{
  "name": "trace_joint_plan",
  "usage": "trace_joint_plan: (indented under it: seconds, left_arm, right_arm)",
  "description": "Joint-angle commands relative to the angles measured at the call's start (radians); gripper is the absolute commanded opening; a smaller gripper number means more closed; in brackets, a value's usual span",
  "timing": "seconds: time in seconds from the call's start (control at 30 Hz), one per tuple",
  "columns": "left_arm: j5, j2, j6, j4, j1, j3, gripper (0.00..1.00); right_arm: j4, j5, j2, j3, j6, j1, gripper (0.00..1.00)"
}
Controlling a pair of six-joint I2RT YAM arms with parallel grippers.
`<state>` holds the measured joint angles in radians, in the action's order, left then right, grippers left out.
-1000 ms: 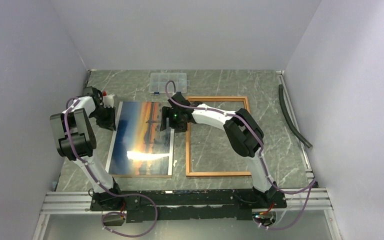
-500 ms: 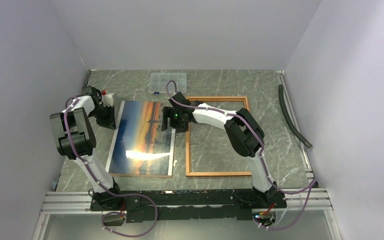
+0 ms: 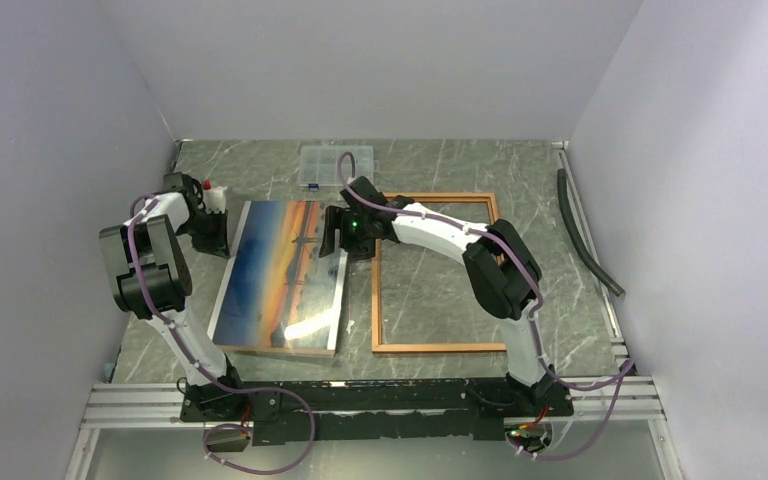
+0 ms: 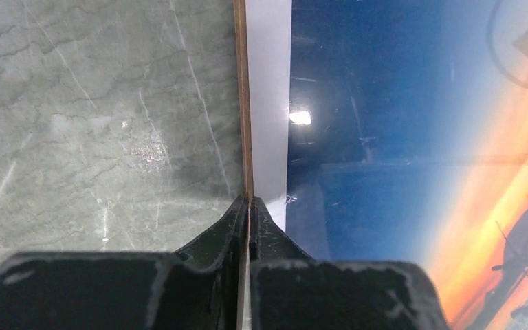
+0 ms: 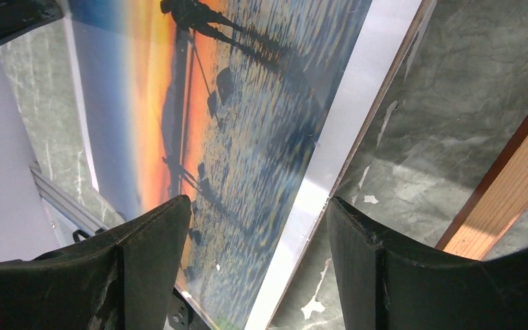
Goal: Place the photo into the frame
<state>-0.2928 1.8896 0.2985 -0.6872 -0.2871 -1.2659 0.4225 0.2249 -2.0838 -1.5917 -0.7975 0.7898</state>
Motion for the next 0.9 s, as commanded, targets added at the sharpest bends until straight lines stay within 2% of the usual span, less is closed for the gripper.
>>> trace_joint_plan:
  seconds: [0.0, 0.17, 0.4, 0.57, 0.87]
  left_arm:
    - [-0.091, -0.032, -0.012, -0.040, 0.022, 0.023, 0.06]
    - [-0.083, -0.043, -0.024, -0.036, 0.023, 0.027, 0.06]
    - [-0.090, -0.048, -0.029, -0.040, 0.026, 0.029, 0.03]
    - [-0.082, -0.051, -0.018, -0.031, 0.029, 0.044, 0.03]
    - [-0.091, -0.055, -0.016, -0.034, 0.029, 0.037, 0.03]
  right_arm:
    - [-0.061, 0.061, 0.069, -0.049, -0.029, 0.024, 0.75]
    - [0.034, 0.027, -0.015, -0.114, 0.004, 0.024, 0.75]
    - [0.203, -0.061, -0.150, -0.303, 0.065, 0.028, 0.74]
    - [0.133, -0.042, -0.114, -0.251, 0.045, 0.028, 0.74]
    - [0.176, -0.107, -0.103, -0.198, 0.050, 0.026, 0.76]
